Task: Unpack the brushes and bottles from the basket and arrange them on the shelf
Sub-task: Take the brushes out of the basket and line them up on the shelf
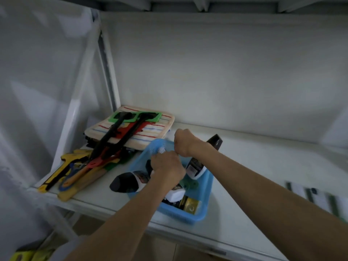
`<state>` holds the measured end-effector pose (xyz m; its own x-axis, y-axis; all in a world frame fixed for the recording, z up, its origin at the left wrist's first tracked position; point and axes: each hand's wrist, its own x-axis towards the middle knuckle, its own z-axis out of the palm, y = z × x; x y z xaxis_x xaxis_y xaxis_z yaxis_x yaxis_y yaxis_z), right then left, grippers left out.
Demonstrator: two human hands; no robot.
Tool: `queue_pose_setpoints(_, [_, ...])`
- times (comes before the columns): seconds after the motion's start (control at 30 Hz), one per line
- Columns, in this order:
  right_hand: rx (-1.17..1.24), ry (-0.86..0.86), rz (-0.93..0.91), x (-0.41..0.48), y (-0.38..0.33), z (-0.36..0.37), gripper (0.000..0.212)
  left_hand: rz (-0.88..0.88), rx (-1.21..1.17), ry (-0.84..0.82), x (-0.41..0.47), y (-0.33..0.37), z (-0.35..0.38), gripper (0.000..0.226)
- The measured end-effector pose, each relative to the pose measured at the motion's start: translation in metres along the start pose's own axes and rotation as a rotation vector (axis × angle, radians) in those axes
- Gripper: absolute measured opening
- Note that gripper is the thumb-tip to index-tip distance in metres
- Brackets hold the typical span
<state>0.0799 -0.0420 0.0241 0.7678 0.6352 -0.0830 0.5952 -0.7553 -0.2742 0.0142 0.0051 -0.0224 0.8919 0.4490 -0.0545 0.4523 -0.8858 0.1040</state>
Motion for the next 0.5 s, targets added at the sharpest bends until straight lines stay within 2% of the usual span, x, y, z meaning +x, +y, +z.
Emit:
queue_pose_setpoints(0.07, [-0.124, -0.135, 0.030, 0.006, -0.010, 0.001, 0.035, -0.006, 0.000, 0.025, 0.002, -0.003, 0.004, 0.031])
queue_pose_setpoints(0.17, [-0.307, -0.302, 0.102, 0.009, -0.014, 0.004, 0.033, -0.017, 0.042, 0.012, 0.003, -0.004, 0.008, 0.026])
queue_pose_setpoints(0.27, [-0.379, -0.367, 0.145, 0.007, -0.010, 0.015, 0.035, -0.053, 0.096, 0.003, -0.004, 0.000, 0.008, 0.019])
queue_pose_setpoints(0.3, [-0.401, -0.384, 0.136, 0.007, -0.008, 0.018, 0.030, -0.057, 0.106, 0.002, -0.006, 0.001, 0.007, 0.019])
queue_pose_setpoints(0.37, [-0.410, -0.443, 0.176, 0.011, -0.003, 0.021, 0.007, -0.055, 0.100, 0.002, -0.010, 0.002, 0.007, 0.016])
queue_pose_setpoints(0.43, [-0.392, -0.526, 0.250, 0.014, -0.001, 0.024, 0.016, -0.049, 0.055, 0.013, -0.015, 0.001, 0.007, 0.011])
queue_pose_setpoints(0.5, [-0.438, -0.491, 0.196, 0.011, -0.004, 0.025, 0.016, -0.050, 0.001, 0.043, -0.017, -0.001, 0.008, 0.011])
